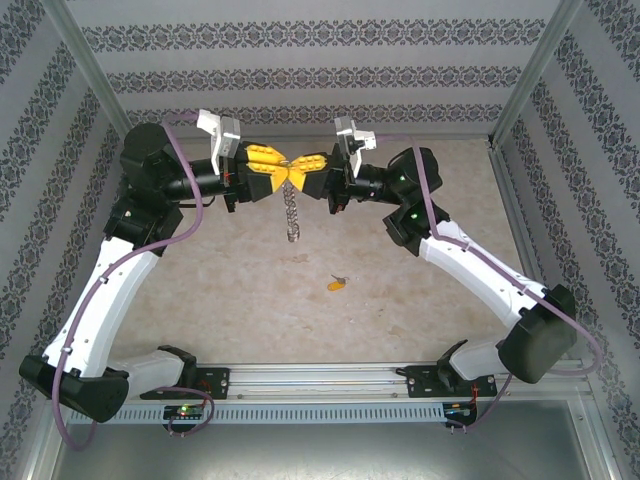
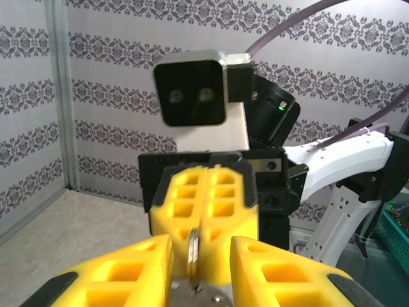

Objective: Put the keys on the keyring

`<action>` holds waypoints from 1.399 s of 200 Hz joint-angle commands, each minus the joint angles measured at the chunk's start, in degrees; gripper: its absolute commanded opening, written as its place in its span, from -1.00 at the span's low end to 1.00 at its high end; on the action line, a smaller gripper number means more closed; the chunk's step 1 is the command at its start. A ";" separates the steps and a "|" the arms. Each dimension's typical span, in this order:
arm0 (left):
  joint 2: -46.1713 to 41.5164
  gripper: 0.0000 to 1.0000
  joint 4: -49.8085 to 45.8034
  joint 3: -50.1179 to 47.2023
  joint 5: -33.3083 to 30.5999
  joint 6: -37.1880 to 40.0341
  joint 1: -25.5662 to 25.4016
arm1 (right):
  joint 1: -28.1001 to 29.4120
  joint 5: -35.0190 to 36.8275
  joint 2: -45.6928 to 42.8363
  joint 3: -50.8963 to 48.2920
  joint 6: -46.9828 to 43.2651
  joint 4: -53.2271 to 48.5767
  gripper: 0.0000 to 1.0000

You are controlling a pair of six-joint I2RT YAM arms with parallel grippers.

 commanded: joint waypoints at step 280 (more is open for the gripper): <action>3.42 -1.00 -55.50 26.58 -36.57 53.80 -16.75 | 2.92 14.85 -11.72 12.27 -42.23 -56.86 -0.03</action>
